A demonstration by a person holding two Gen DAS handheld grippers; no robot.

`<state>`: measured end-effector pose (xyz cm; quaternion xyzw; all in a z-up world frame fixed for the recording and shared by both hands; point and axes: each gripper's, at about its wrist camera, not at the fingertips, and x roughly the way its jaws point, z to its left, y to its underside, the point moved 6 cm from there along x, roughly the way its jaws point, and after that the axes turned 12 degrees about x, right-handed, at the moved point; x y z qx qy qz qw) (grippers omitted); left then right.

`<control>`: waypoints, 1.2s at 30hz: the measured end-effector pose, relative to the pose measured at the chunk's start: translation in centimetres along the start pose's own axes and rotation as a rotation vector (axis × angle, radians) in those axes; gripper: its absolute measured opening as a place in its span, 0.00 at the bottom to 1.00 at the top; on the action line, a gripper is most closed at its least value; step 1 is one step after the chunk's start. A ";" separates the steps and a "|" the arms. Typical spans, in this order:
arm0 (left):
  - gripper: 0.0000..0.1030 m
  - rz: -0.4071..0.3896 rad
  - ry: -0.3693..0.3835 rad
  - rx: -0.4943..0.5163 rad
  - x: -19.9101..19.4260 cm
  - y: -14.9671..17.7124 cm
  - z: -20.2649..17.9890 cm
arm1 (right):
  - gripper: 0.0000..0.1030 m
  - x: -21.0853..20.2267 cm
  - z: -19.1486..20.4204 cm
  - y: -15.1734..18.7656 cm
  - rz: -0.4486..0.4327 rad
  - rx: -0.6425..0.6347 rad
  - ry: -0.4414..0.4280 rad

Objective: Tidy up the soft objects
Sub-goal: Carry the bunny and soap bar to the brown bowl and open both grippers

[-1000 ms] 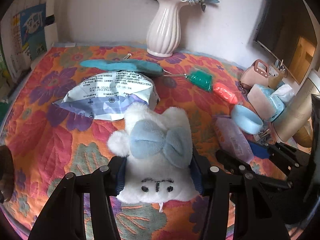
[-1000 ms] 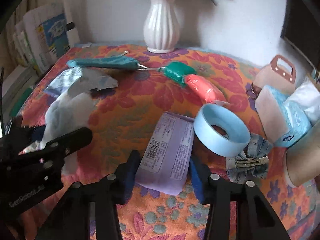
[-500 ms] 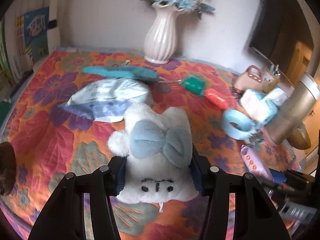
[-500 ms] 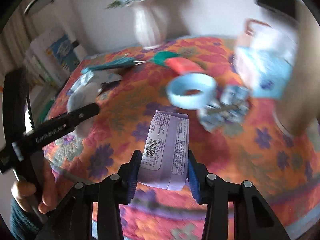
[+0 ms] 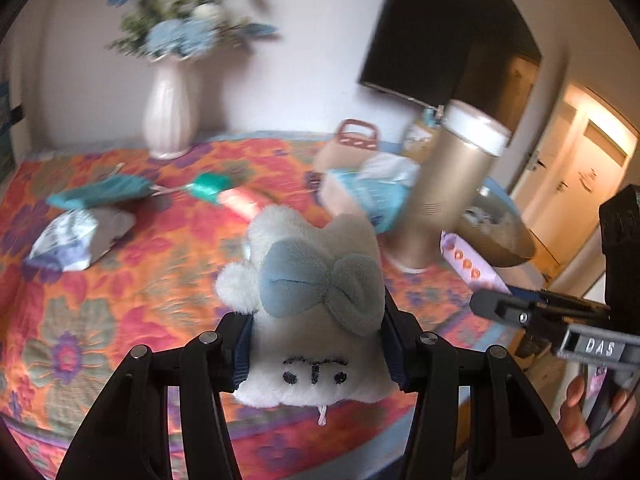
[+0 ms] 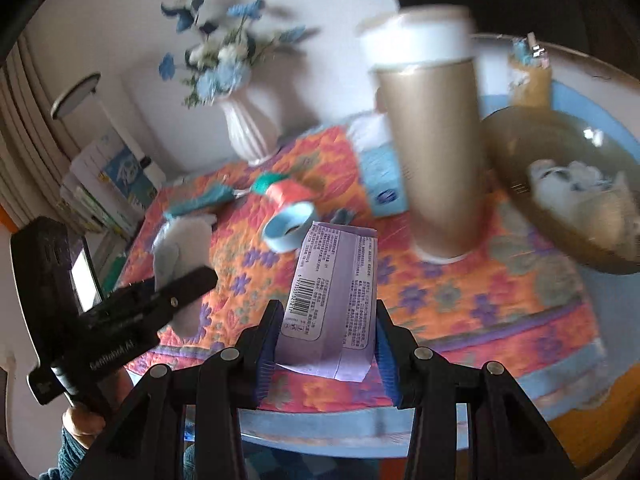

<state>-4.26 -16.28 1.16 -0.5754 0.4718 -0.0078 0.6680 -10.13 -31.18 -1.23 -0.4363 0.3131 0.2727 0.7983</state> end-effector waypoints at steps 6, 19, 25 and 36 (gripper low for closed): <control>0.49 -0.032 0.080 0.081 -0.3 -2.5 -5.3 | 0.41 -4.4 -3.7 -1.9 -0.073 0.058 -0.003; 0.49 -0.012 0.270 0.302 4.9 -8.1 -19.4 | 0.41 -13.0 -15.2 -7.4 -0.269 0.260 0.078; 0.49 -0.005 0.175 0.343 9.8 -9.8 -23.2 | 0.41 -12.5 -19.8 -13.0 -0.287 0.327 0.129; 0.62 -0.012 -0.080 0.308 17.3 -13.4 -23.6 | 0.41 -6.1 -22.8 -22.3 -0.218 0.264 0.231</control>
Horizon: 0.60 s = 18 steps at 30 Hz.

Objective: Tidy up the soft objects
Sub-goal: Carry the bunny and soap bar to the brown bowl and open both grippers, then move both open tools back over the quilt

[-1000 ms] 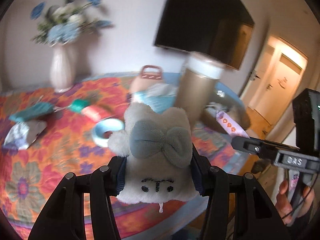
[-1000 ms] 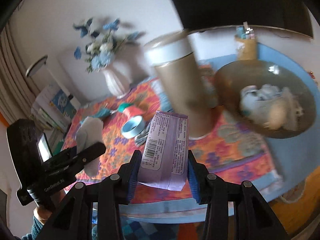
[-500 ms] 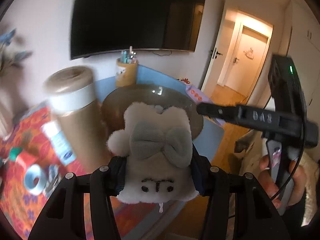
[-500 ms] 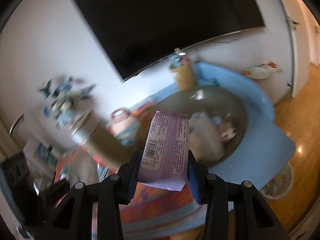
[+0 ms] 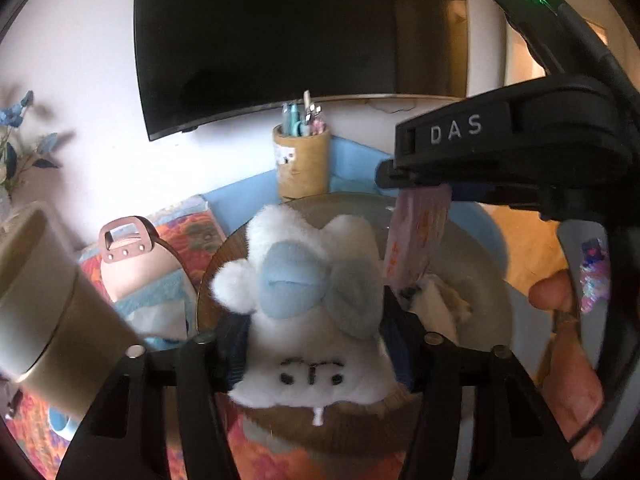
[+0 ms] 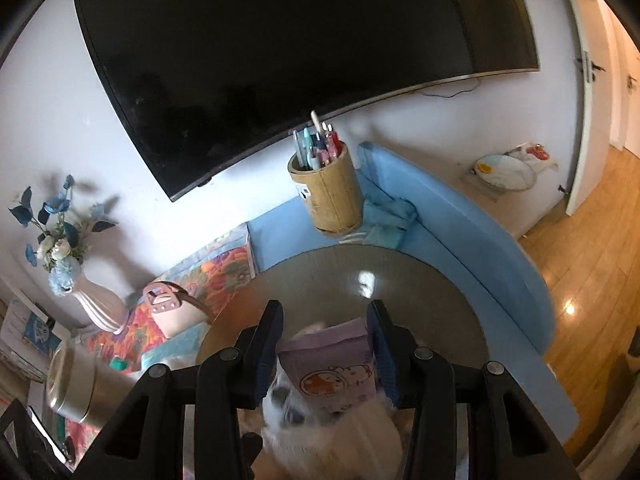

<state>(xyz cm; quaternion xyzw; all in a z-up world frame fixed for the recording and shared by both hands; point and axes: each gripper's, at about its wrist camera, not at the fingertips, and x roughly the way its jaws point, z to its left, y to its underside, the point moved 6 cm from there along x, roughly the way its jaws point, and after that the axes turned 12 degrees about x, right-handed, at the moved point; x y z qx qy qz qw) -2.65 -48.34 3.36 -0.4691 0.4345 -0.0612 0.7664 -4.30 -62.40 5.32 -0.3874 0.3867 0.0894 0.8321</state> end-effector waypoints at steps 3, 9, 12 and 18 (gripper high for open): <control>0.74 0.013 -0.027 0.023 0.9 -0.1 -0.1 | 0.41 1.3 -0.7 0.0 0.053 0.029 0.002; 0.85 -0.006 -0.039 0.087 0.4 -0.2 -1.4 | 0.58 -1.1 -2.3 1.1 0.010 0.041 -0.004; 0.85 -0.027 -0.073 0.151 -1.2 0.0 -2.4 | 0.58 -3.2 -2.8 1.8 -0.008 0.043 -0.016; 0.85 -0.124 -0.046 0.209 -6.8 1.0 -4.0 | 0.58 -8.5 -3.3 3.7 -0.086 0.065 -0.055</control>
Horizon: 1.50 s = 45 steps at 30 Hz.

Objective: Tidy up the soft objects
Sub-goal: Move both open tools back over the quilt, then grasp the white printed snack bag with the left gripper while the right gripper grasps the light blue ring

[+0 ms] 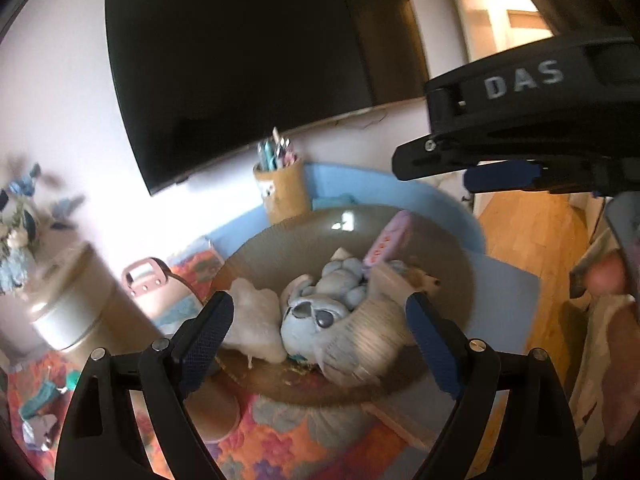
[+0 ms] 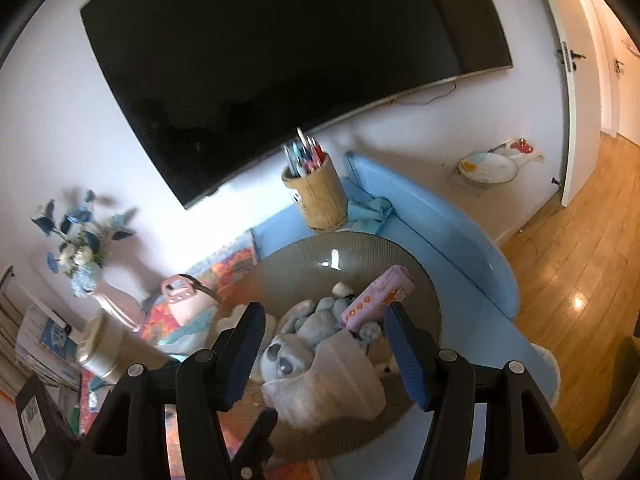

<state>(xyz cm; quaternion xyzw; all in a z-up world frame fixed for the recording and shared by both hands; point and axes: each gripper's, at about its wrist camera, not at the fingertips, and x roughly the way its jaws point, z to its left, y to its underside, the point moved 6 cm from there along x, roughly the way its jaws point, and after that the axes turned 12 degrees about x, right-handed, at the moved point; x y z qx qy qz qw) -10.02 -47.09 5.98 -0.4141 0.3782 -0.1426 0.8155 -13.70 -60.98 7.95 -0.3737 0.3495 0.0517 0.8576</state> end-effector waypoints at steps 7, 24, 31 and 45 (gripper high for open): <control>0.85 -0.053 0.114 -0.015 -7.5 2.8 2.7 | 0.59 -5.9 2.4 3.5 -0.064 -0.059 -0.153; 0.88 0.164 -0.187 -0.439 -14.2 22.4 27.6 | 0.89 -4.6 25.6 22.5 0.074 -0.572 -0.504; 0.88 0.311 -0.383 -0.744 -13.8 33.9 36.8 | 0.89 6.0 31.8 29.3 0.313 -0.572 -0.436; 0.88 0.482 -0.344 -0.760 -8.8 40.1 37.1 | 0.89 17.3 33.6 36.8 0.333 -0.708 -0.140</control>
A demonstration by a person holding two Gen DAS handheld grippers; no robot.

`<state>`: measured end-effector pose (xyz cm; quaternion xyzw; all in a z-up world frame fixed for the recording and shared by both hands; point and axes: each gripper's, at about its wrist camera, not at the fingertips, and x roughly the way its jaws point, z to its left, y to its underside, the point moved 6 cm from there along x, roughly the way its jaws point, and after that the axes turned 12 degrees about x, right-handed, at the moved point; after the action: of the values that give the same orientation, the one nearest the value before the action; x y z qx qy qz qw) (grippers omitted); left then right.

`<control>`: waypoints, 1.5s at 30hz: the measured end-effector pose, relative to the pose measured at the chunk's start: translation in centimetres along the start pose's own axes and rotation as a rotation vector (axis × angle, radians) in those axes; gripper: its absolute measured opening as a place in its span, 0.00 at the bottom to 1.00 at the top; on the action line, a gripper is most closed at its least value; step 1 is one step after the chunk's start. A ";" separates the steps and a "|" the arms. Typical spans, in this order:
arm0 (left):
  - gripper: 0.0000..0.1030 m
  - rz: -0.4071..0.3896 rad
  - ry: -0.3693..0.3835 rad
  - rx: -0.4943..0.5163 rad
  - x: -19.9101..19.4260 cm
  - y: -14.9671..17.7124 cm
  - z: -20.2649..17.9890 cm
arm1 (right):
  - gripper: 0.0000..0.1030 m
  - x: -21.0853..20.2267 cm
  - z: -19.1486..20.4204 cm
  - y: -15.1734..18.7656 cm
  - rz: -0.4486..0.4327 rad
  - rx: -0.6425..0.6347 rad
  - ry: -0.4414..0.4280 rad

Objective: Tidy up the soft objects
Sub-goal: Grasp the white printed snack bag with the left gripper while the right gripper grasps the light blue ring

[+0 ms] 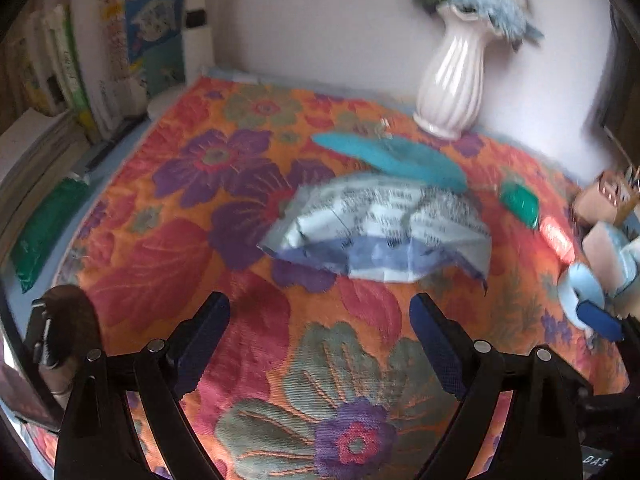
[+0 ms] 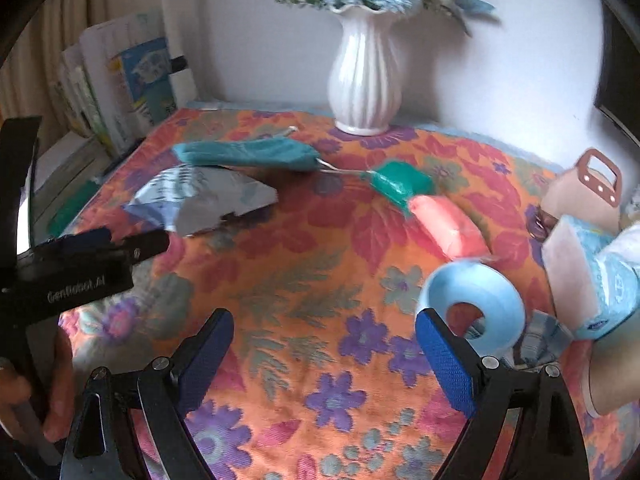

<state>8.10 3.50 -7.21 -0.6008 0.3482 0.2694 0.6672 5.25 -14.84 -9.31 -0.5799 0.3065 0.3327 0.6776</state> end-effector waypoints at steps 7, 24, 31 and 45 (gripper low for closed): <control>0.88 0.025 -0.034 0.067 0.5 0.2 -1.1 | 1.00 1.0 0.8 0.8 0.049 -0.058 0.063; 0.88 -0.061 0.151 -0.010 -2.6 -3.4 -4.5 | 1.00 2.0 0.1 1.3 0.115 -0.018 0.052; 0.88 0.000 -0.109 0.103 0.5 -4.8 -5.5 | 1.00 1.9 0.0 1.3 0.118 -0.014 0.045; 0.88 -0.072 -0.050 -0.081 -4.1 -0.8 1.1 | 1.00 1.3 -0.2 0.9 0.086 -0.001 0.039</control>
<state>6.36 4.76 -3.41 -0.6325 0.2984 0.2743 0.6600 5.28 -14.77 -10.92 -0.5730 0.3440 0.3503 0.6562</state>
